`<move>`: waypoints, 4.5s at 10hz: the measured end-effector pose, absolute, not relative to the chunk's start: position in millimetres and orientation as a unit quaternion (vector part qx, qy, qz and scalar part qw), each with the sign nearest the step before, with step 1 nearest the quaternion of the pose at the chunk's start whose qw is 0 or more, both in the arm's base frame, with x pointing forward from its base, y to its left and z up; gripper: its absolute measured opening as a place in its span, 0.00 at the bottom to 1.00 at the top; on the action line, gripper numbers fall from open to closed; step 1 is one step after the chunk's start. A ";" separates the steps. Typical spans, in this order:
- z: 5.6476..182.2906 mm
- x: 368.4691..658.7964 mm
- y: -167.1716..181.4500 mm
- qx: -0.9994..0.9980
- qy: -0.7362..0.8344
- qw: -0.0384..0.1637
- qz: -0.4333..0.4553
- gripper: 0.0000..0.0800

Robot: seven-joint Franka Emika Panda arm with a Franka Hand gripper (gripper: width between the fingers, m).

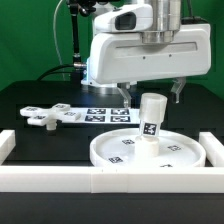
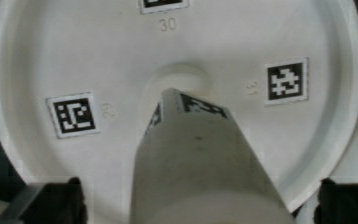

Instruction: Assemble round table

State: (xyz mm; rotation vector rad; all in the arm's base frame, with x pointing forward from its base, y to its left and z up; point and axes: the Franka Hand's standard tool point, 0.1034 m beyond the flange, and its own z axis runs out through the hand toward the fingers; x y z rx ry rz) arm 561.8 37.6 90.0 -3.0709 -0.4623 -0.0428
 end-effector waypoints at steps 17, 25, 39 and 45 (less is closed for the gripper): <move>86.9 560.3 42.6 -0.917 0.395 0.051 -0.007 0.51; 86.3 560.5 45.7 -0.873 0.482 0.068 0.005 0.80; 87.1 570.4 56.4 -0.987 -0.158 0.013 -0.020 0.81; 85.3 569.3 59.7 -0.907 -0.422 -0.011 -0.015 0.81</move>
Offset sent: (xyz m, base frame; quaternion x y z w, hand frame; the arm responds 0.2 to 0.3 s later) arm 0.0000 0.0000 0.0000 0.0000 0.0000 0.0000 1.0000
